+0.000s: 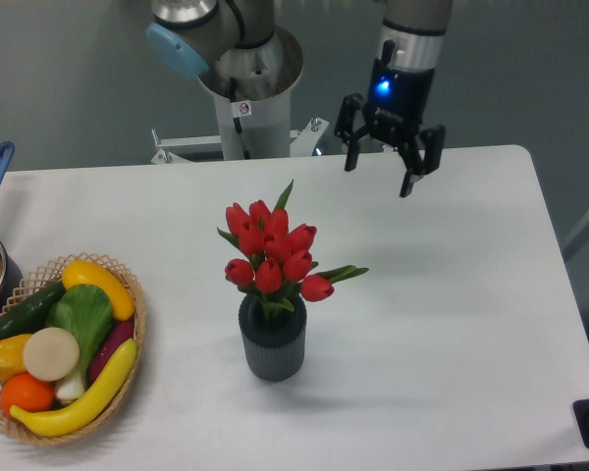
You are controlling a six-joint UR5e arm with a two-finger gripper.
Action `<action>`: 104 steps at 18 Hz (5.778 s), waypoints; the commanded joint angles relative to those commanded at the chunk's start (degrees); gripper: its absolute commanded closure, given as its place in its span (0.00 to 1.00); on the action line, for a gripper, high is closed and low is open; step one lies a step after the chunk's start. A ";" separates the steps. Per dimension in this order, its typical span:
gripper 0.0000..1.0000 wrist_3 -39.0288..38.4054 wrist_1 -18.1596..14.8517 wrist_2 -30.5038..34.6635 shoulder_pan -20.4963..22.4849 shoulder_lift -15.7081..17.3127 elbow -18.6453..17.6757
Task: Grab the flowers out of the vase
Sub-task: 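Move the open gripper down toward the red tulip stems above the vase, then lower the gripper around the tulip stems and close it on them, then lift the gripped tulips straight up out of the grey vase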
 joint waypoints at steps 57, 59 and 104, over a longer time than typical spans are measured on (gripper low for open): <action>0.04 -1.24 14.33 -31.46 -9.76 -20.75 4.48; 0.18 -1.42 14.33 -32.25 -9.76 -20.57 4.40; 0.53 -36.74 14.24 -42.01 -5.72 -13.10 14.06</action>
